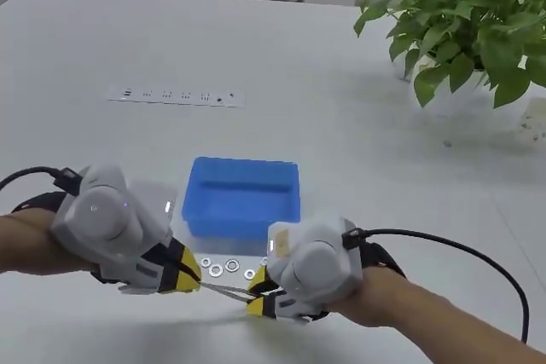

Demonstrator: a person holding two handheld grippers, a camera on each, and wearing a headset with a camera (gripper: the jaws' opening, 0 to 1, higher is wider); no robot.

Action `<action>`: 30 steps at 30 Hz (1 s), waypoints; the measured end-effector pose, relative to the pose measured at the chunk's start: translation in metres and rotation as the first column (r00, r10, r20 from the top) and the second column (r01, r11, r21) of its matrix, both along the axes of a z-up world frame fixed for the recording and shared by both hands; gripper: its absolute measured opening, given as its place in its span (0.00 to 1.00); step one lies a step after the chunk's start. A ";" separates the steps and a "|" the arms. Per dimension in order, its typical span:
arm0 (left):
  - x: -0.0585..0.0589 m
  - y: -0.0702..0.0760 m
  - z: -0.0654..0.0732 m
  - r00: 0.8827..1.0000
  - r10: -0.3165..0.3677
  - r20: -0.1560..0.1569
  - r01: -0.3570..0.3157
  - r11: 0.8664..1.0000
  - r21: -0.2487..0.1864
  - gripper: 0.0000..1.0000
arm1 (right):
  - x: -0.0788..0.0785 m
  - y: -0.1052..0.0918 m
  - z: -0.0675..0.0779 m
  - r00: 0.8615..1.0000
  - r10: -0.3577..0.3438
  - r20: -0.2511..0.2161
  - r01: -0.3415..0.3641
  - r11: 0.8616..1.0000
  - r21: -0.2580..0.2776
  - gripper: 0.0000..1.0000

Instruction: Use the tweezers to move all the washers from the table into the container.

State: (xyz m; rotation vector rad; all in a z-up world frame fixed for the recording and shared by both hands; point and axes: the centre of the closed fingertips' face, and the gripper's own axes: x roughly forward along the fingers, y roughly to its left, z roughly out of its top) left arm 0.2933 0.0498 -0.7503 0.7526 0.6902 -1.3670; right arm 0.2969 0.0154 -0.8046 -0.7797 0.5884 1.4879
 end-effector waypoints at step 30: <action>-0.003 -0.033 0.053 0.996 -0.051 0.077 0.058 0.993 -0.099 0.06 | -0.003 0.016 0.023 0.998 -0.063 -0.016 0.064 0.994 0.090 0.09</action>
